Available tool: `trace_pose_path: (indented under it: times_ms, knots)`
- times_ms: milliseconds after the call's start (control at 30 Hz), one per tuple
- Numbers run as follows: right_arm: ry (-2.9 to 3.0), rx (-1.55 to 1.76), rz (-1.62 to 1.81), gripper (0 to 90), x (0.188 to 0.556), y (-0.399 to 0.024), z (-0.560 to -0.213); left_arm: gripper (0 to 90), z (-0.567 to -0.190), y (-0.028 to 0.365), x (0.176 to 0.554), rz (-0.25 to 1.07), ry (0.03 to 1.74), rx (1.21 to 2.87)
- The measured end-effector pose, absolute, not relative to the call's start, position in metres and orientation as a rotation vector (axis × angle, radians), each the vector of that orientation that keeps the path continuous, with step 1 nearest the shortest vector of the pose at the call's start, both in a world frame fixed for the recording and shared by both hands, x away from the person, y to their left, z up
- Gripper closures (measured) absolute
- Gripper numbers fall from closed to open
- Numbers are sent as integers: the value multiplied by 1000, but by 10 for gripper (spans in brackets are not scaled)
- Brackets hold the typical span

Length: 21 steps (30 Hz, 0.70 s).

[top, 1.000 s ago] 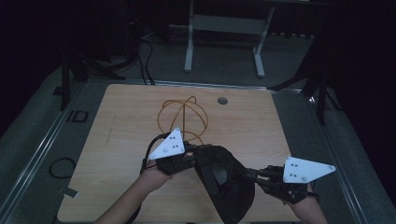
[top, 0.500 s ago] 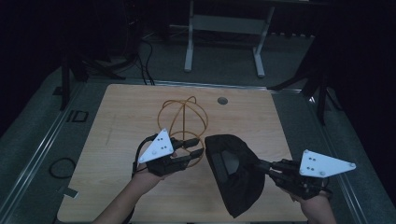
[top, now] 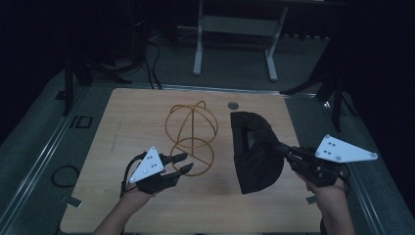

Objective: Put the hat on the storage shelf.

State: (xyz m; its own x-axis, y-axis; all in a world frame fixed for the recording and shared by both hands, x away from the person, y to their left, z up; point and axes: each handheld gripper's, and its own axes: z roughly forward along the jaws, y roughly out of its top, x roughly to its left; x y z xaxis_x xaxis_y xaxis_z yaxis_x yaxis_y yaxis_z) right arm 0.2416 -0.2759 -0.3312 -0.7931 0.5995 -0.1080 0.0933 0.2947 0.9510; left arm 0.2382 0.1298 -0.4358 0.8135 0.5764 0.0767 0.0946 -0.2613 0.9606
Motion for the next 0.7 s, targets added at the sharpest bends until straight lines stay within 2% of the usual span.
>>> trace_pose_path:
  times_ms: [233, 367, 400, 567, 600, 700]
  knots:
    - [2101, 634, 1499, 888, 256, -269, -324, 614, -455, 144, 235, 492, 577, 1790]
    - [2084, 638, 1486, 888, 265, -261, -317, 587, -466, 151, 232, 482, 597, 1793]
    - [2076, 638, 1496, 888, 269, -258, -312, 553, -471, 154, 230, 473, 604, 1796]
    - [2068, 633, 1514, 888, 277, -250, -303, 537, -480, 160, 228, 466, 636, 1798]
    - [2068, 634, 1518, 888, 282, -246, -299, 494, -483, 162, 228, 462, 647, 1802]
    - [2074, 628, 1520, 888, 286, -241, -296, 455, -487, 164, 227, 463, 652, 1816]
